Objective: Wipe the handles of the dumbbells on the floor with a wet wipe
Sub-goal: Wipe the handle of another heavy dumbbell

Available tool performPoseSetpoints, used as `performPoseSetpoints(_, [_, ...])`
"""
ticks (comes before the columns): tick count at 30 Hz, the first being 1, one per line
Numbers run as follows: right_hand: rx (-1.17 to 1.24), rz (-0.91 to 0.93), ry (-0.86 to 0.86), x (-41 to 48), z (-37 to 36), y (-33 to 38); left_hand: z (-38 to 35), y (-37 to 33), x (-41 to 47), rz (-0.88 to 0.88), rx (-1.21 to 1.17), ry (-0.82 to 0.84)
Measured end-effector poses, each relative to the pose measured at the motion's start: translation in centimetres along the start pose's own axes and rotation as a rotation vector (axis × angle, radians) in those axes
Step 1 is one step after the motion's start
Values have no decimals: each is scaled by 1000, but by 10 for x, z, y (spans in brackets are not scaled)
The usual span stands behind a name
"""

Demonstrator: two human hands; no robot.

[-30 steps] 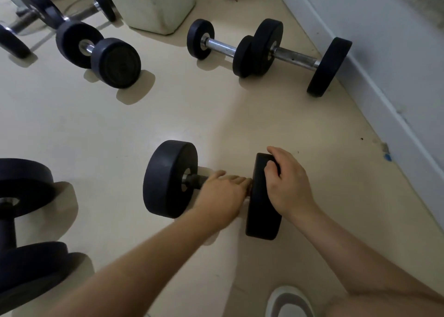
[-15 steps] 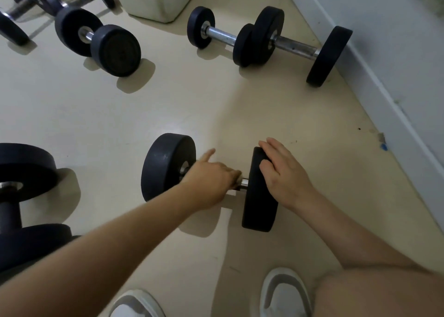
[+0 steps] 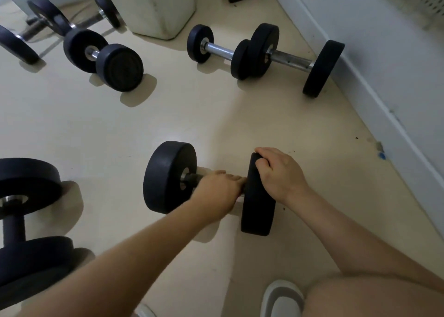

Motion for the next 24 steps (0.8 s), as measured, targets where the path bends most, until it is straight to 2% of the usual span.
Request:
performPoseSetpoints(2, [-10,15,10,1,1,0,-1,8,-12,-40,48,-7])
performPoseSetpoints(6, [-55,6,61,7,1,0,-2,47,-20,-7,296,198])
performPoseSetpoints(8, [-106,-12,71,11,3,0,2,74,-16,-7,331,248])
performPoseSetpoints(12, [-279,-8,52,19,10,4,61,109,-14,28,40,10])
performPoseSetpoints(15, [-298,-26,73,24,14,4,124,150,-9,277,-476,-87])
performPoseSetpoints(17, [-261,-16,47,27,17,4,151,170,-5,383,-811,-103])
performPoseSetpoints(19, [-207,-4,18,29,20,4,165,172,3,395,-1044,-84])
performPoseSetpoints(21, [-178,-6,33,33,19,3,170,165,13,384,-1171,-43])
performPoseSetpoints(24, [-179,-28,49,44,21,1,169,163,29,366,-1208,14])
Point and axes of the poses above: each hand's wrist, its own x-axis towards the middle knuckle, its own z-axis out of the back of the hand, y = z × x, the point moved 9 cm from there along x, towards the middle knuckle, and after that the axes turned 8 degrees about y, right-handed, at the moved point
